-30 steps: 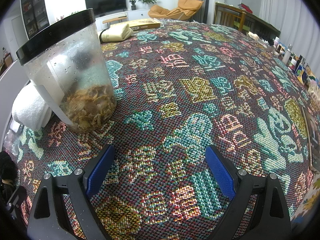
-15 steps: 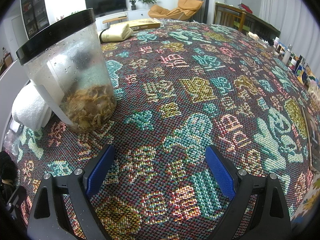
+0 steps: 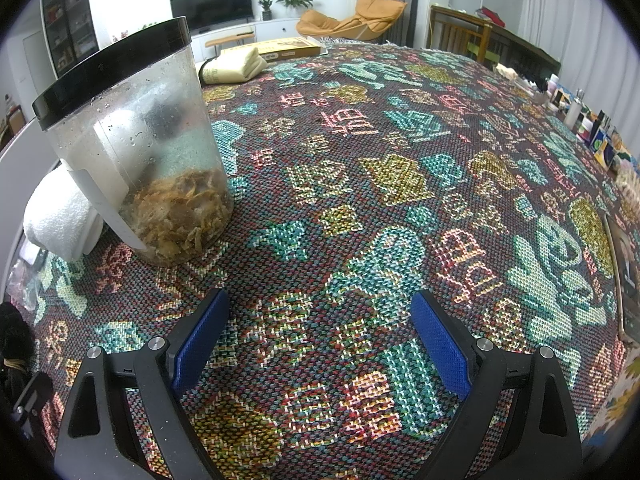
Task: Organize soft objects
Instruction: 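Hold the black velvet bundle lifted in the left tool, then grasp the white plush with the right tool while the left tool holds the bundle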
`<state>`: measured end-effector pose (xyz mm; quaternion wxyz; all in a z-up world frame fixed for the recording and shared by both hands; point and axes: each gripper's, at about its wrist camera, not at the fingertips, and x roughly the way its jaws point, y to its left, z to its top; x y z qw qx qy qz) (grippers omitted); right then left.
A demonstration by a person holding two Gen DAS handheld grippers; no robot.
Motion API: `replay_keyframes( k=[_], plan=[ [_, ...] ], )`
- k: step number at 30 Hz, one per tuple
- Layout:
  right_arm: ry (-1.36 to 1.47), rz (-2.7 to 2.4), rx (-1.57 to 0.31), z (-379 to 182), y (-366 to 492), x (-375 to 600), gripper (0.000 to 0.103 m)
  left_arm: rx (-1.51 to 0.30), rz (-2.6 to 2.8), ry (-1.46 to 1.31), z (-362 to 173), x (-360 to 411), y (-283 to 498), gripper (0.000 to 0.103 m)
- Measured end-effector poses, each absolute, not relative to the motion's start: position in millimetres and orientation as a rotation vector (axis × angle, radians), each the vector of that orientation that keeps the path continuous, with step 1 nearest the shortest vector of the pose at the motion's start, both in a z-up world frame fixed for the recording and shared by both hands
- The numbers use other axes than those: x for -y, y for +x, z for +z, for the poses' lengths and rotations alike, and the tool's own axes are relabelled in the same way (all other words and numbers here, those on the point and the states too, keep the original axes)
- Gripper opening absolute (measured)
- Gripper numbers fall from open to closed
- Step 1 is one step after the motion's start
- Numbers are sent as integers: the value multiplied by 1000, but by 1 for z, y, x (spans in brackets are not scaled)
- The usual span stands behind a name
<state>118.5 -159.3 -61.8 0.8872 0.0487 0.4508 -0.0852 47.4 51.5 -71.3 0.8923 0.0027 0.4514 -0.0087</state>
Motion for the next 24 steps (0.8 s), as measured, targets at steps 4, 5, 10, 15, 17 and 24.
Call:
replay_keyframes(
  k=[4,5,10,15,17,24],
  plan=[
    [101,-177,-937,-61,118,159,94,-937,-18,5,-71,-52,47,103],
    [101,-177,-937,-61,118,159,94,-937,-18,5,-71,-52,47,103],
    [138,-158,-918,-54,114,163,93,-936,-18,5,-71,-52,47,103],
    [184,-116,-682,4,91,165,92,-936,-20,4,-71,-52,47,103],
    [110,-39,-586,41,89,145,92,-935,-19,4,-71,-51,47,103],
    [-403,448,-756,83,151,-6,90,-935,-19,4,-71,-51,47,103]
  ],
)
